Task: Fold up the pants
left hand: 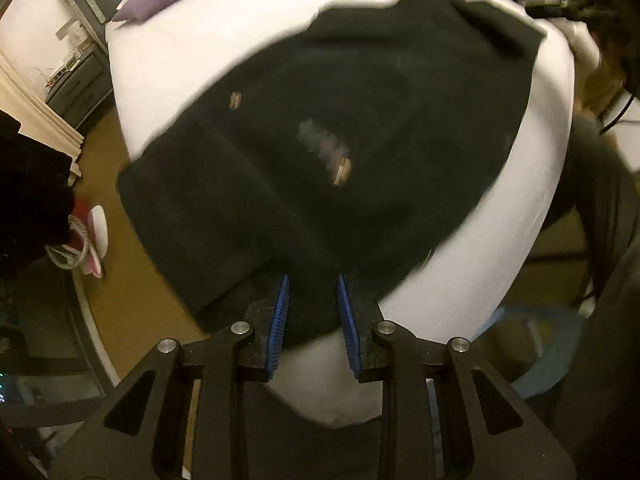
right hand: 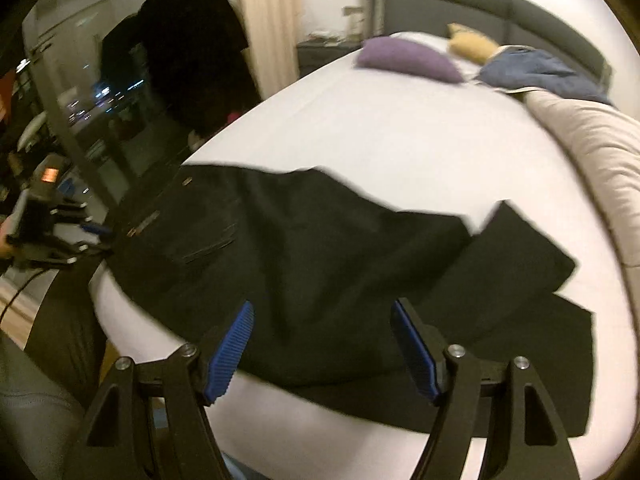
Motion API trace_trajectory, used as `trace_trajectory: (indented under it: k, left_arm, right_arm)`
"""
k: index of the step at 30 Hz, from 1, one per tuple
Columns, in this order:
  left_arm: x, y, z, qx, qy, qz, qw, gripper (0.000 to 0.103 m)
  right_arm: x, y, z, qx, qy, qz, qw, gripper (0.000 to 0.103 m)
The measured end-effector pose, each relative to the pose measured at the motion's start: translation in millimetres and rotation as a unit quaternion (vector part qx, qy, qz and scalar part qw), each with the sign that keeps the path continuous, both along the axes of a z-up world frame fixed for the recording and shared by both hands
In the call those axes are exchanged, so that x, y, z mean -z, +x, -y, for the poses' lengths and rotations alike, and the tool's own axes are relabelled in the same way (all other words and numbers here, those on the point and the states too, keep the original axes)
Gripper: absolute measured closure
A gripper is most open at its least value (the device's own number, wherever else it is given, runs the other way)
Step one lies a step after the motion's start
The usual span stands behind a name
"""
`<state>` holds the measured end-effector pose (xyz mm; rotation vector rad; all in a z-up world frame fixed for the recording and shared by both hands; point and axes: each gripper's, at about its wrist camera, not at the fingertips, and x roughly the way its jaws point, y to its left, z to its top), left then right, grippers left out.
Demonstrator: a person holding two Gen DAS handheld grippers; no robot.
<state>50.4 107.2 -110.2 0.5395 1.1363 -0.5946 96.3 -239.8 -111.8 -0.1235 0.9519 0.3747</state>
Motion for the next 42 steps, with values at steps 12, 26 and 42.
trace_trajectory:
  k: [12, 26, 42]
  left_arm:
    - [-79.0, -8.5, -36.6, -0.076, -0.122, 0.038, 0.9889, 0.079]
    - [-19.4, 108.3, 172.0, -0.085, -0.191, -0.027, 0.9776, 0.079]
    - [33.0, 108.7, 140.4, -0.142, -0.239, -0.056, 0.9590, 0.079]
  right_arm:
    - [7.7, 18.8, -26.4, 0.022, 0.043, 0.001, 0.999, 0.029]
    - [22.0, 127.9, 110.3, 0.321, -0.029, -0.014, 0.946, 0.024]
    - [102.6, 219.3, 145.8, 0.390, -0.092, -0.099, 0.911, 0.051]
